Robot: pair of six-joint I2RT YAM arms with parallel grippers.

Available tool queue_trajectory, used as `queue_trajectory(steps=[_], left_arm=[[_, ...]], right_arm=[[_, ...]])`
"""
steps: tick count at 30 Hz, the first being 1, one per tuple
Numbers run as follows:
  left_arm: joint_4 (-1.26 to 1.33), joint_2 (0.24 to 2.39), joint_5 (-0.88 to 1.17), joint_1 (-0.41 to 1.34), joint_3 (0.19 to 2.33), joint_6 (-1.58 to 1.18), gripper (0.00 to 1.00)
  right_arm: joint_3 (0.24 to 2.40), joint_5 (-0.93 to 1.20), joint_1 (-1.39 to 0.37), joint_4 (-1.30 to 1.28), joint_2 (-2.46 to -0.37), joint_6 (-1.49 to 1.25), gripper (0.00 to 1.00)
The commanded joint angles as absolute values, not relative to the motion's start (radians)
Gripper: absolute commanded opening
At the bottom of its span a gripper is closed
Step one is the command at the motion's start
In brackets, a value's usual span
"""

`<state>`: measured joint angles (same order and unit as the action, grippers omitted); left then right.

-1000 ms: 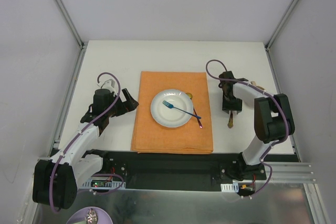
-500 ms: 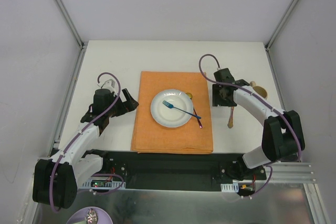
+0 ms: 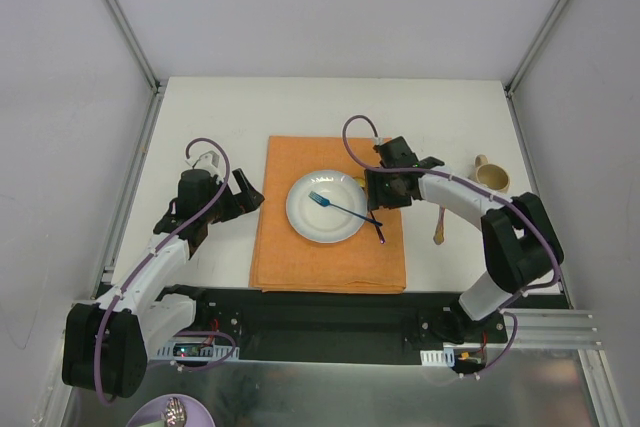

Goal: Set the dinner table for one person
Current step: Adjust the utensils on the napkin.

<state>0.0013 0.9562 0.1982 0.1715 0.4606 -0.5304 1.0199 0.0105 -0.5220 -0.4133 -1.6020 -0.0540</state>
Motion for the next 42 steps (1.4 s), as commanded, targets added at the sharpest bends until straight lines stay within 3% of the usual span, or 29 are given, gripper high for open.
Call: queue_trajectory(steps=[1, 17, 42], left_arm=[[0.008, 0.94, 0.175, 0.183, 0.465, -0.505, 0.99], [0.008, 0.948, 0.176, 0.183, 0.465, -0.505, 0.99], [0.006, 0.945, 0.175, 0.183, 0.465, -0.505, 0.99]], right_arm=[[1.042, 0.072, -0.548, -0.341, -1.628, -0.081, 0.61], [1.12, -0.106, -0.604, -0.449, -1.559, -0.06, 0.61], [1.12, -0.038, -0.703, -0.436, -1.577, 0.035, 0.6]])
